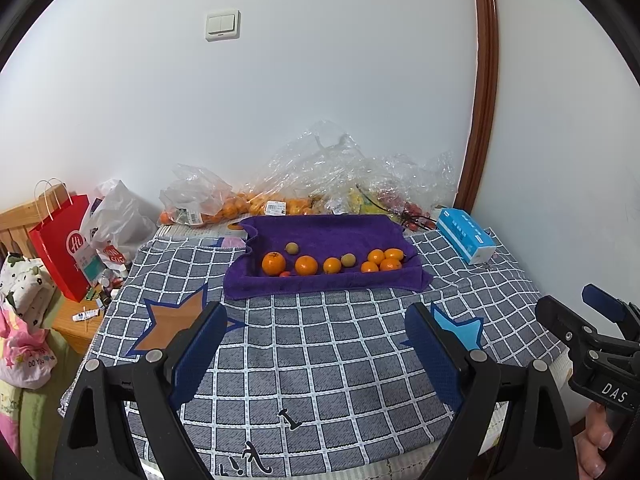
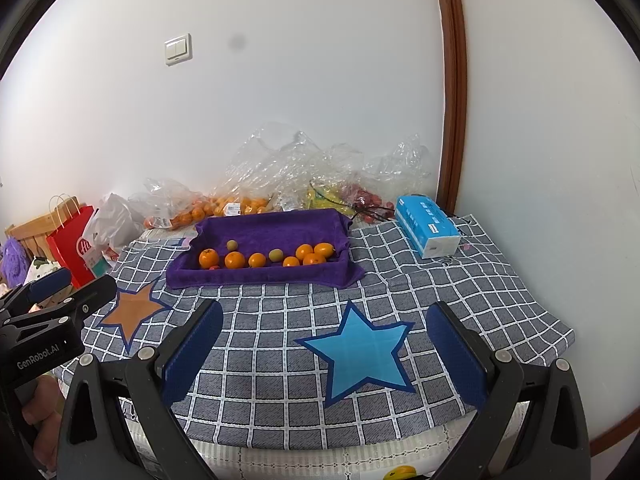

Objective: Organize fruits

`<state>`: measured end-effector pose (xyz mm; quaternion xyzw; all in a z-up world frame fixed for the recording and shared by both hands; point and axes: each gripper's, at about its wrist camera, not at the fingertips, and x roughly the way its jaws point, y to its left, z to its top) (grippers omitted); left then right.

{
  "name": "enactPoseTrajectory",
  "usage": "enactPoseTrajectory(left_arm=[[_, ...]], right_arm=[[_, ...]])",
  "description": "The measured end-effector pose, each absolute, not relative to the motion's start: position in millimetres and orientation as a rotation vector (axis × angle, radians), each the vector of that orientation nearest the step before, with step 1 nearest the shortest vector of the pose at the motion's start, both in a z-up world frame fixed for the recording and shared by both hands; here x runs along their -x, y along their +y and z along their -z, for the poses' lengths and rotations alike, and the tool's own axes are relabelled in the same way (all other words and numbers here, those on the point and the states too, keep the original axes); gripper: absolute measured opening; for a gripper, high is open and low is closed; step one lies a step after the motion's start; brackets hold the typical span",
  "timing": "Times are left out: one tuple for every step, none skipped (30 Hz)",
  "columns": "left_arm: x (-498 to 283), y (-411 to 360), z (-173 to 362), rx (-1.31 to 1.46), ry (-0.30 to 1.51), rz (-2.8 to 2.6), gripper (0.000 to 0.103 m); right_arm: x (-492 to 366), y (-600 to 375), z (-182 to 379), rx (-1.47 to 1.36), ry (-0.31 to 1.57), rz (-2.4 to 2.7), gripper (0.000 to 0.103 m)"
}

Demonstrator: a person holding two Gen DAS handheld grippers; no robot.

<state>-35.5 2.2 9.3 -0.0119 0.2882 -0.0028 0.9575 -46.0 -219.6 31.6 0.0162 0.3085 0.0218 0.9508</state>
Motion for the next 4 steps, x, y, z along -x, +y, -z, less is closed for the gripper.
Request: enactPoseTrajectory(left_arm=[[35.6,2.3,-9.2,0.025,0.585,0.005,0.091],[35.4,2.3,-9.2,0.026,0.585,0.004,0.091],[35.6,2.6,-9.6,0.025,0.585,0.004,0.091],[35.8,3.4,-10.9,0.025,0.582,0.001,0.091]], right_arm=[[46.1,-219.3,-31.5,-0.032,0.627,-0.045,0.100],[46.1,-219.3,-31.5,-0.031,0.627,-0.044,0.100],[46.2,-219.2,-31.5,-0.031,0.627,-0.044,0.100],[46.3,-218.9,-31.7,-0.032,0.627,-0.044,0.100]])
